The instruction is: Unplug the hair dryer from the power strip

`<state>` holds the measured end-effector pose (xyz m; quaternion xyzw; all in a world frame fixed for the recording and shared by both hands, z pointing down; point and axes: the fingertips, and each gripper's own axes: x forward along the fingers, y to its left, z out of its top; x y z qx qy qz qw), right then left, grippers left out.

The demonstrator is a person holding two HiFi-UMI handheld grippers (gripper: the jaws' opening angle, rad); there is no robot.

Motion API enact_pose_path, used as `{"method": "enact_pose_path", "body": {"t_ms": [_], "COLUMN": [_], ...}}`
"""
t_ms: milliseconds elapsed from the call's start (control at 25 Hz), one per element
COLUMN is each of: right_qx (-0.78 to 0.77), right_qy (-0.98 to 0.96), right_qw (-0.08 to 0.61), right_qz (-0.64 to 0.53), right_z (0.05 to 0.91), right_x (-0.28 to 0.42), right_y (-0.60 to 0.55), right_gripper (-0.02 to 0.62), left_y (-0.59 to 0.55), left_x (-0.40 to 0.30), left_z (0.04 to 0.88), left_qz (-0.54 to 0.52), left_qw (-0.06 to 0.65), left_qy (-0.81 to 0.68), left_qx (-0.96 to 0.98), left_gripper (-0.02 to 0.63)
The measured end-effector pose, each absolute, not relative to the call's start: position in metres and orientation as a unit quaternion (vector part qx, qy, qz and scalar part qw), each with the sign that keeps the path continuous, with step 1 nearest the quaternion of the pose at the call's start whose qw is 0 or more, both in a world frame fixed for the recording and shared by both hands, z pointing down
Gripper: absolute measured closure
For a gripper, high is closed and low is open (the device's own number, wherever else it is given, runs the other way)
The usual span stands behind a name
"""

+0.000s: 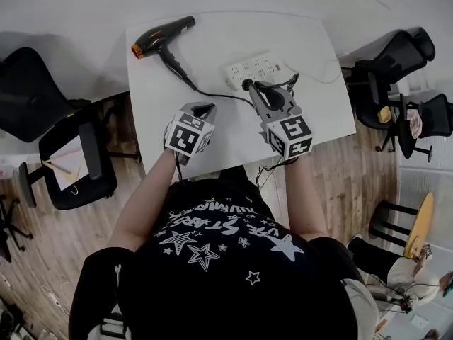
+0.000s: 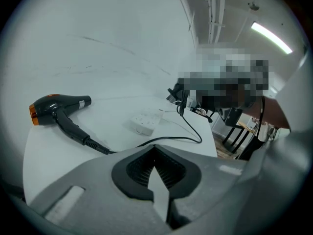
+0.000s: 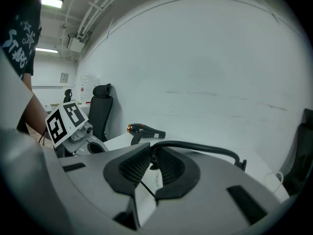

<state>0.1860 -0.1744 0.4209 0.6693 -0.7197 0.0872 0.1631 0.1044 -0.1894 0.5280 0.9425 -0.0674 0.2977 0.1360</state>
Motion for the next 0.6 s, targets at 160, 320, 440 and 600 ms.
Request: {"method": "enact_pose_path", "body": {"t_ms": [160, 320, 440, 600], "right_qx": [0.696, 0.716, 0.731, 0.748], "right_qy": [-0.695, -0.672, -0.654, -0.632], "right_qw": [0.15, 0.159, 0.167, 0.16], "right_qz": [0.096, 0.098, 0.103, 0.126], "right_z": [0.418, 0.419, 0.421, 0.429], "right_x": [0.166, 0.15, 0.141, 0.126], "right_y": [-0.158, -0.138, -0.12, -0.103], "right_gripper": [0.541, 0.541, 0.541, 0.541], "left_y": [-0.18, -0.17, -0.164, -0.16], "left_x": [0.078, 0.053, 0.039, 0.021], "left_z": [0.528, 0.528, 0.526, 0.531], "left_qz": [0.292, 0.287, 0.282, 0.284], "left_qw": [0.137, 0.144, 0.149, 0.166], "left_qy": [-0.044, -0.031, -0.02, -0.006], "left_qx": [0.945, 0.947, 0.948, 0.944], "left_gripper": [0.598, 0.598, 0.598, 0.598]}}
